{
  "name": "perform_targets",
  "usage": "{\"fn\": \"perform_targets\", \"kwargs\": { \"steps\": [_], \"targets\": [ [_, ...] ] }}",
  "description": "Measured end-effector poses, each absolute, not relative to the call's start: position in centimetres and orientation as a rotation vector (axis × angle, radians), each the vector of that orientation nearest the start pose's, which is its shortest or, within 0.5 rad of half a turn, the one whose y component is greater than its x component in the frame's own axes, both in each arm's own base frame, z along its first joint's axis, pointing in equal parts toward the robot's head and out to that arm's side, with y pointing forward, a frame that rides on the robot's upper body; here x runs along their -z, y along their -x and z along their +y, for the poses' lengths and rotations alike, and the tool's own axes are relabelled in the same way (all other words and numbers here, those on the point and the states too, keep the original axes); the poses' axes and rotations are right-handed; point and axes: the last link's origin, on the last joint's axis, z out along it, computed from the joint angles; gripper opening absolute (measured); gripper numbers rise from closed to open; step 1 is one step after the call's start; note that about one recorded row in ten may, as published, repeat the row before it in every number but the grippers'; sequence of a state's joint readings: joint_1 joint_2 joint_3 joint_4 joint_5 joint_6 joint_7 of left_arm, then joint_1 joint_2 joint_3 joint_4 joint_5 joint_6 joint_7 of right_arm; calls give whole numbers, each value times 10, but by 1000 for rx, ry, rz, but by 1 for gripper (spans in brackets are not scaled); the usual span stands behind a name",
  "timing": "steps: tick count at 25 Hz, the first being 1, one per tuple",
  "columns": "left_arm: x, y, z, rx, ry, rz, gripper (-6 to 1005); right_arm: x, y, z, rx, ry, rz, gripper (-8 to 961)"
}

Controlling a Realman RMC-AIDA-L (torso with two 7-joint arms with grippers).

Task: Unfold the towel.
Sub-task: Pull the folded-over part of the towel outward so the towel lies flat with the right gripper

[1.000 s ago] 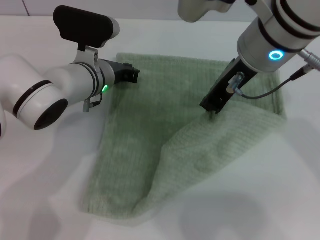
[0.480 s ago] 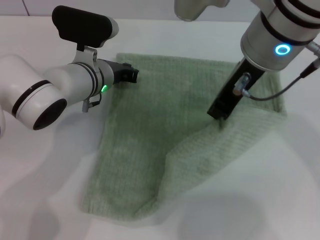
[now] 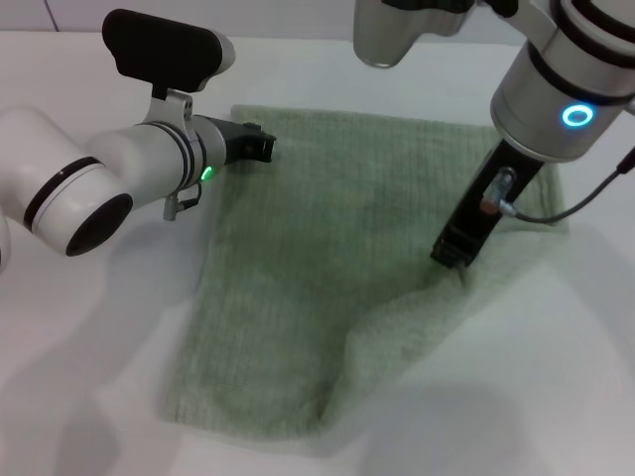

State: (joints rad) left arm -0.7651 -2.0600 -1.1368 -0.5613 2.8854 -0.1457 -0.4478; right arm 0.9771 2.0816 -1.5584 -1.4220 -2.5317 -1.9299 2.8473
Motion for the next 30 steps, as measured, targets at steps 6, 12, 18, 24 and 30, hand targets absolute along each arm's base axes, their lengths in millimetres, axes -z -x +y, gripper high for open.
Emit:
{"fn": "perform_targets", "kwargs": {
  "steps": [6, 12, 18, 24, 30],
  "targets": [
    [93, 227, 431, 99, 2027, -925, -2, 12, -57, 325, 922, 2746, 719, 24],
    [93, 227, 430, 101, 2027, -928, -2, 12, -66, 323, 981, 2751, 745, 25],
    [94, 228, 429, 94, 2027, -934, -2, 15, -73, 321, 1028, 2756, 776, 25],
    [94, 227, 429, 97, 2029, -934, -1, 21, -79, 322, 1073, 2759, 819, 27],
    [93, 227, 429, 96, 2030, -930, -1, 28, -83, 323, 1117, 2784, 851, 29]
  ]
}}
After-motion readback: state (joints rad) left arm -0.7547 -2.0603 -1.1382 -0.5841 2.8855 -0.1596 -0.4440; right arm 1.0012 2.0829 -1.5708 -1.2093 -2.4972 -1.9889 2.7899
